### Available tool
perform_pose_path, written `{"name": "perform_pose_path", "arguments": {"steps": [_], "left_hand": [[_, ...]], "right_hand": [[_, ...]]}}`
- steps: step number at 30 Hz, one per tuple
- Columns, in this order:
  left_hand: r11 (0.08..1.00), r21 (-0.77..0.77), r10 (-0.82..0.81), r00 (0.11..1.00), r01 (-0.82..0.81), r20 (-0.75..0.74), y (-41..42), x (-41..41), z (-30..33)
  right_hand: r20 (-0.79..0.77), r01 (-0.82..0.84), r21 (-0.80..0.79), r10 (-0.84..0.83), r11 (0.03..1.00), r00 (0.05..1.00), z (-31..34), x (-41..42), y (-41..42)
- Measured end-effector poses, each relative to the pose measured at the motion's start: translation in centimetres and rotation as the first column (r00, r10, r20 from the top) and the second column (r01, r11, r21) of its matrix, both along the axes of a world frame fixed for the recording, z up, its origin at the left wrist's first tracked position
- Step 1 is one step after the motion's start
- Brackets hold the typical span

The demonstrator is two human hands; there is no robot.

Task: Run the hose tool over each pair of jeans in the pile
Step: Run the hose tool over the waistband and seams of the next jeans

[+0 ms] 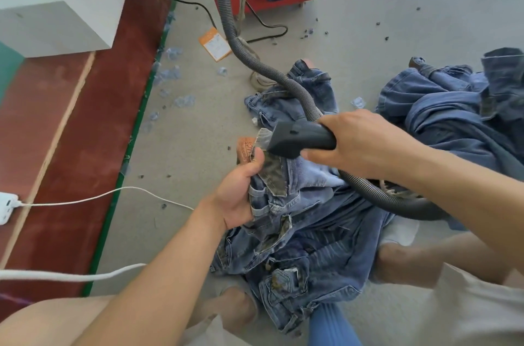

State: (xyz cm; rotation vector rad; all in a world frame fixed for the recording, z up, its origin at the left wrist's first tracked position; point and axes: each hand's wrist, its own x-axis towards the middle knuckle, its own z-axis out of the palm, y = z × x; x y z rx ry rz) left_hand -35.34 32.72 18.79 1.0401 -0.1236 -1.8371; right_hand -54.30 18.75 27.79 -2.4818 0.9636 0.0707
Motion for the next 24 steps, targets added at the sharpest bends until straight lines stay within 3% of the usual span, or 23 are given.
{"name": "perform_pose_path", "arguments": {"steps": [7, 15, 20, 24], "left_hand": [[0.998, -0.022, 0.054, 0.999, -0.054, -0.003, -0.2, 0.2, 1.2], [0.998, 0.026, -0.061, 0.998, 0.061, 0.002, 0.0, 0.0, 1.0], [0.998, 0.006, -0.068, 0.997, 0.068, 0.035, -0.1, 0.6, 1.2], [0.992, 0.043, -0.119, 0.992, 0.117, 0.036, 0.0, 0.7, 0.7]], "right_hand": [[-0.074, -0.043, 0.159, 0.055, 0.986, 0.996, 1.3, -1.1, 0.1], [-0.037, 0.026, 0.104, -0.022, 0.994, 0.999, 1.4, -0.5, -1.4], [-0.123, -0.081, 0.144, 0.099, 0.986, 0.988, 2.1, -1.5, -1.6], [-0.067, -0.074, 0.08, 0.079, 0.994, 0.995, 0.8, -0.3, -0.9]]}}
